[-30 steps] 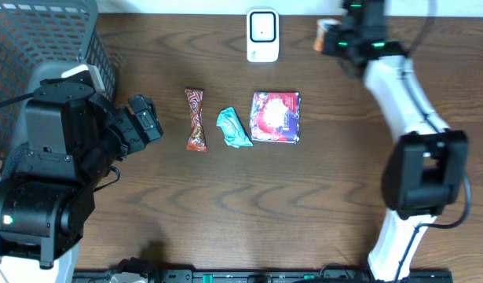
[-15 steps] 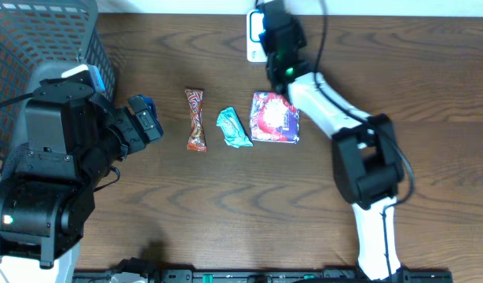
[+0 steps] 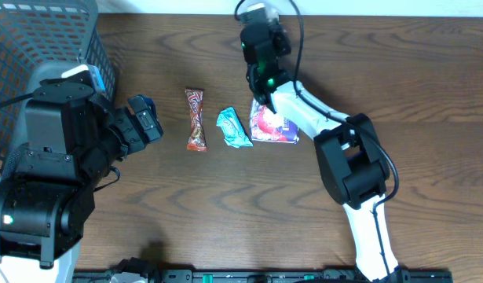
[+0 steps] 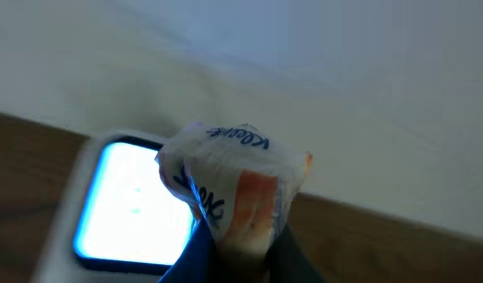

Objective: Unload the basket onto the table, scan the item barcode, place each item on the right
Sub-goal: 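Carry the orange box with the right gripper over the scanner, then move the orange box right and drop it at the table's right edge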

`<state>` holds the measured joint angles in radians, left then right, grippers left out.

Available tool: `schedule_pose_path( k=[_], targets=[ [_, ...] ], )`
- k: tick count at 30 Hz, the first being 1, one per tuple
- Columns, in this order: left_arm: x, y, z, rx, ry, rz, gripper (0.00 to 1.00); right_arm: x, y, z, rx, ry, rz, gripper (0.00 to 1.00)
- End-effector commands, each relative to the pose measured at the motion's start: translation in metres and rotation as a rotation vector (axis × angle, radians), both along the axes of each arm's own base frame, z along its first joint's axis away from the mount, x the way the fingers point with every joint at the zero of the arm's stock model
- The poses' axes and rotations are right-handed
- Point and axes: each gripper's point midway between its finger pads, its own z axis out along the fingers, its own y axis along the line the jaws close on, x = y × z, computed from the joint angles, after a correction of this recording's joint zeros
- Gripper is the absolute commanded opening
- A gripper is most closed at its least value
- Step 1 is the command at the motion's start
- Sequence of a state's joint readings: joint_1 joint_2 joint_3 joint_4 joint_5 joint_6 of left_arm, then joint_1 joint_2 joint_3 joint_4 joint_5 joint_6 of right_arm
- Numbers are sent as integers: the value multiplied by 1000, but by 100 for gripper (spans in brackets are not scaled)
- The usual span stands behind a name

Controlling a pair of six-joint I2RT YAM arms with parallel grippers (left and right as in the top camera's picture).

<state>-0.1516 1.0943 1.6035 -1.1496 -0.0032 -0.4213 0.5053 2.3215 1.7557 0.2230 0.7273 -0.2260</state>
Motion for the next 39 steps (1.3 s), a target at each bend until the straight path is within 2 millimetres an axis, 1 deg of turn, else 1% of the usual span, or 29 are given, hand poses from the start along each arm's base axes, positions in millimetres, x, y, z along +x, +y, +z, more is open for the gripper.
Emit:
schedule_pose_path(
  k=[1,3,5,6,7,10,13,15,16,19,20,22,23,24,25,26,27,28,29,30,32,33,35,37,39],
  targets=[
    [0,1,0,11,2,0,98,0,-73,60,112,-105,-231,1],
    [0,1,0,11,2,0,98,-4,-114,64,143,-65,-305,1],
    [0,1,0,11,2,0,98,-10,-161,62,181,-19,-388,1],
    [0,1,0,11,2,0,98,-16,-191,58,190,20,-438,1],
    [0,1,0,11,2,0,98,-21,-216,54,200,53,-481,1],
    [0,1,0,11,2,0,98,-40,-284,29,221,192,-564,1],
    [0,1,0,11,2,0,98,-61,-341,4,252,323,-609,1],
    [0,1,0,11,2,0,98,-69,-370,-6,298,360,-618,1],
    [0,1,0,11,2,0,98,-70,-380,-10,331,367,-614,1],
    [0,1,0,11,2,0,98,-71,-403,-23,441,379,-571,2],
    [0,1,0,11,2,0,98,-71,-409,-26,470,378,-558,3],
    [0,1,0,11,2,0,98,-72,-423,-32,500,371,-560,20],
    [0,1,0,11,2,0,98,-72,-430,-36,503,367,-570,33],
    [0,1,0,11,2,0,98,-73,-437,-37,503,361,-581,44],
    [0,1,0,11,2,0,98,-75,-442,-39,501,357,-595,55],
    [0,1,0,11,2,0,98,-77,-448,-40,496,352,-611,70],
    [0,1,0,11,2,0,97,-79,-452,-40,490,351,-627,89],
    [0,1,0,11,2,0,98,-82,-456,-39,479,353,-645,96],
    [0,1,0,11,2,0,98,-86,-459,-38,466,356,-665,99],
    [0,1,0,11,2,0,98,-89,-460,-35,454,358,-680,99],
    [0,1,0,11,2,0,98,-90,-453,-29,465,364,-660,99],
    [0,1,0,11,2,0,98,-88,-445,-24,486,366,-624,99],
    [0,1,0,11,2,0,98,-77,-413,-12,576,375,-478,99],
    [0,1,0,11,2,0,98,-66,-370,4,692,389,-285,98],
    [0,1,0,11,2,0,98,-61,-318,22,840,411,-71,98]
  ],
)
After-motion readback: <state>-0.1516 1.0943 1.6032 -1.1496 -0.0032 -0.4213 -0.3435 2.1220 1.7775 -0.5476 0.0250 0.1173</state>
